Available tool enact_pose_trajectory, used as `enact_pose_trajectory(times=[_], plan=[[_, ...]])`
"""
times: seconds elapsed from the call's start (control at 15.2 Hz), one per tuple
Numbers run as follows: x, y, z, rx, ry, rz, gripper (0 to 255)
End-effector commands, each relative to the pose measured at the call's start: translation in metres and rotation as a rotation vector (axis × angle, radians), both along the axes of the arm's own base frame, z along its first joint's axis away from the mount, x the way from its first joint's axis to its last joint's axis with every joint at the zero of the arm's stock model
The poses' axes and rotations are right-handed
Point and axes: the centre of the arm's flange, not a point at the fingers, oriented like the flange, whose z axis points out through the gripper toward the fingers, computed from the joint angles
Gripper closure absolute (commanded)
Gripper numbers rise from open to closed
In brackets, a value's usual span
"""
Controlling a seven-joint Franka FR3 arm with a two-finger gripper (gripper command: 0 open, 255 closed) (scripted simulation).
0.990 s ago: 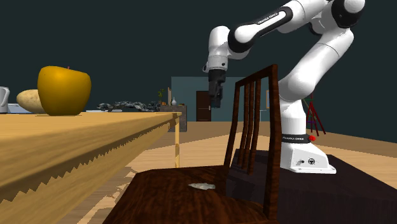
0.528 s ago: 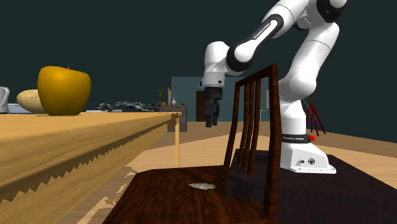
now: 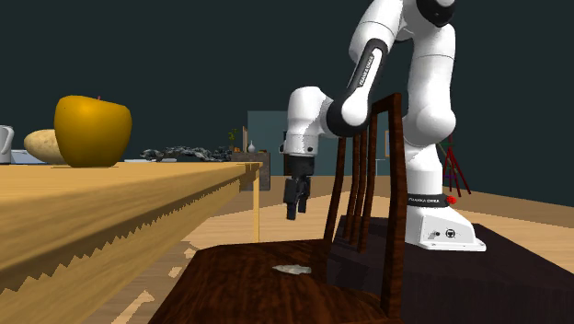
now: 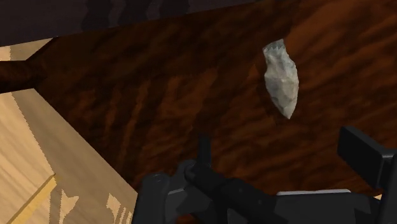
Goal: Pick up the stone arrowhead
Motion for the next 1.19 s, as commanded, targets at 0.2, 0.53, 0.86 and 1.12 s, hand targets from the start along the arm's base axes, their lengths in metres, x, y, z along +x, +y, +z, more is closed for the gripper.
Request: enact_pose_trajectory(times=[0.2, 0.53, 0.86, 1.12], plan=[[-0.001, 0.032, -0.065, -0.004, 0.011, 0.013, 0], [0.001, 0.044, -0.102, -0.004, 0.010, 0.013, 0], [0.001, 0.044, -0.126, -0.004, 0.010, 0.013, 0], [0.003, 0.043, -0.125, -0.004, 0.009, 0.013, 255]])
